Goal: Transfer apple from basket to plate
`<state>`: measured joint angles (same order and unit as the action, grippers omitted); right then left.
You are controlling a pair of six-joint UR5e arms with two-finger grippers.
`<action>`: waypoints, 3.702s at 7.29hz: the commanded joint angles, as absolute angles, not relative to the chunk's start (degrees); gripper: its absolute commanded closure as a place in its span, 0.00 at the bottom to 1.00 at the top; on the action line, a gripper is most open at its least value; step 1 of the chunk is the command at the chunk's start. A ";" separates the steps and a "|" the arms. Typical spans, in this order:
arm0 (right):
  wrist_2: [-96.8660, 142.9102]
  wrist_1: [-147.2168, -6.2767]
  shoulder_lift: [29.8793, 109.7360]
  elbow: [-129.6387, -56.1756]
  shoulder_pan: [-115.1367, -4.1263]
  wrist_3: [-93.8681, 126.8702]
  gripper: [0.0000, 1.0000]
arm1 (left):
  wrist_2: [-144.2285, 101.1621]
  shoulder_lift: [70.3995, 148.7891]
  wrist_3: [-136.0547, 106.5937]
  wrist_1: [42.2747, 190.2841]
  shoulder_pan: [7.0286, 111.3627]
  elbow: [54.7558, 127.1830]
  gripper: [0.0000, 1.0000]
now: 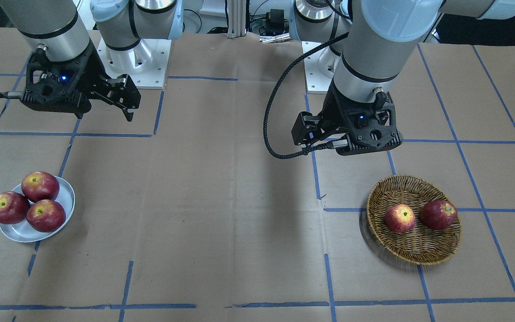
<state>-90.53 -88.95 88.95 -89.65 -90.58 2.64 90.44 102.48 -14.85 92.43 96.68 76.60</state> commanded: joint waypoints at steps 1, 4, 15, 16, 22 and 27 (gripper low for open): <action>-90.53 -88.95 88.95 -89.65 -90.62 2.64 0.00 | 90.44 102.48 -14.85 92.37 96.68 76.55 0.01; -90.53 -88.95 88.95 -89.65 -90.62 2.64 0.00 | 90.44 102.39 -14.85 92.46 96.77 76.73 0.01; -90.44 -88.95 88.95 -89.65 -90.62 2.64 0.00 | 90.79 104.40 -15.12 92.64 87.32 82.58 0.01; -90.53 -88.95 88.95 -89.65 -90.62 2.64 0.00 | 90.88 104.94 -14.77 92.55 83.80 85.05 0.01; -90.44 -88.95 89.03 -89.65 -90.62 2.64 0.00 | 91.05 110.64 3.16 66.77 73.48 96.14 0.02; -90.44 -88.95 88.95 -89.65 -90.62 2.64 0.00 | 93.78 117.50 10.02 60.12 73.30 97.37 0.02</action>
